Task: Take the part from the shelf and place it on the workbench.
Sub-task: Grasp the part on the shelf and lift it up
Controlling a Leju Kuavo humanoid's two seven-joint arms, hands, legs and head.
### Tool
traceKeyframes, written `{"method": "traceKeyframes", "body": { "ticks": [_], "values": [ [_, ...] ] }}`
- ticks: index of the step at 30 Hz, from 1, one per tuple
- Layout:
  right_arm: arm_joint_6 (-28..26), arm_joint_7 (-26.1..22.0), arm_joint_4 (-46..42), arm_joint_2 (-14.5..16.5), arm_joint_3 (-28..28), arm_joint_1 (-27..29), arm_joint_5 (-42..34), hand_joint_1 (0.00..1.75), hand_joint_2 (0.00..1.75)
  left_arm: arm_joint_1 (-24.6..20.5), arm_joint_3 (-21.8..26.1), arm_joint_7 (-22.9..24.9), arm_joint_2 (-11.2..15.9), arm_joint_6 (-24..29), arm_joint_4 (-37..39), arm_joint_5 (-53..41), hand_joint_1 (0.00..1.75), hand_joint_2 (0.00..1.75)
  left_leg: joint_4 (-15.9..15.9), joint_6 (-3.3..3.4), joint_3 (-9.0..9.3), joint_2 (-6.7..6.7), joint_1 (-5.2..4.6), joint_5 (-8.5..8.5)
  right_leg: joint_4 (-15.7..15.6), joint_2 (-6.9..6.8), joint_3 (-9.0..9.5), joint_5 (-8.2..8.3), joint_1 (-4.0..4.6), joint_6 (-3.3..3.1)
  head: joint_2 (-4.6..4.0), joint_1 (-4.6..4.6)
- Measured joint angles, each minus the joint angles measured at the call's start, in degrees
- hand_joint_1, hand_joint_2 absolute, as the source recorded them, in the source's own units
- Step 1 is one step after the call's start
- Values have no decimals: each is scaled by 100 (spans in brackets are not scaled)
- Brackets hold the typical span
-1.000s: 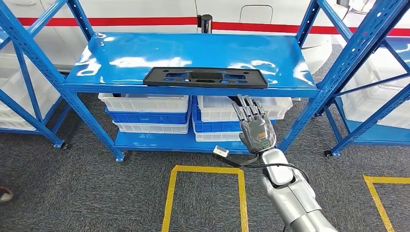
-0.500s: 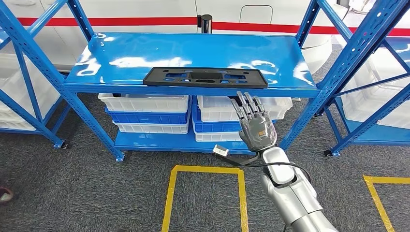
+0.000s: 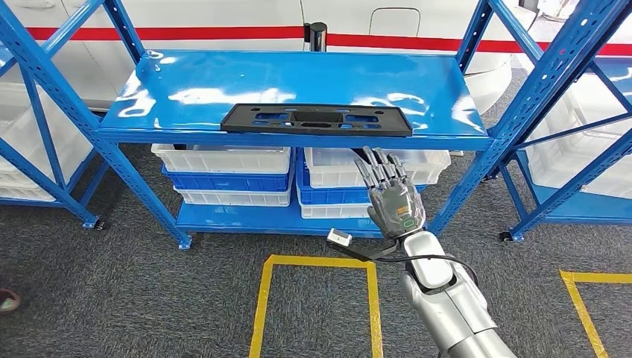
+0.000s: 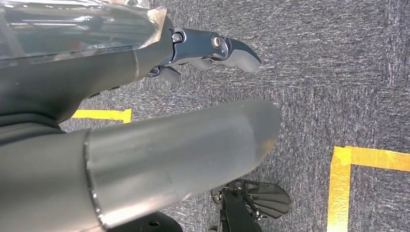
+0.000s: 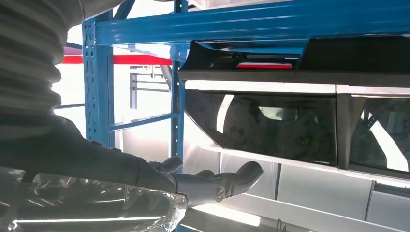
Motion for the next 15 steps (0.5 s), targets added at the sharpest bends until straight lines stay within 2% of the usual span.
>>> {"method": "traceKeyframes", "body": {
  "ticks": [15],
  "values": [
    [84,-28,142,9,80,13,103,0,175,-1,2,11,2,-35,1,-48,0,0,0,0,-1,0,0,0,0,0,0,0,0,0,0,0]
  ]
}}
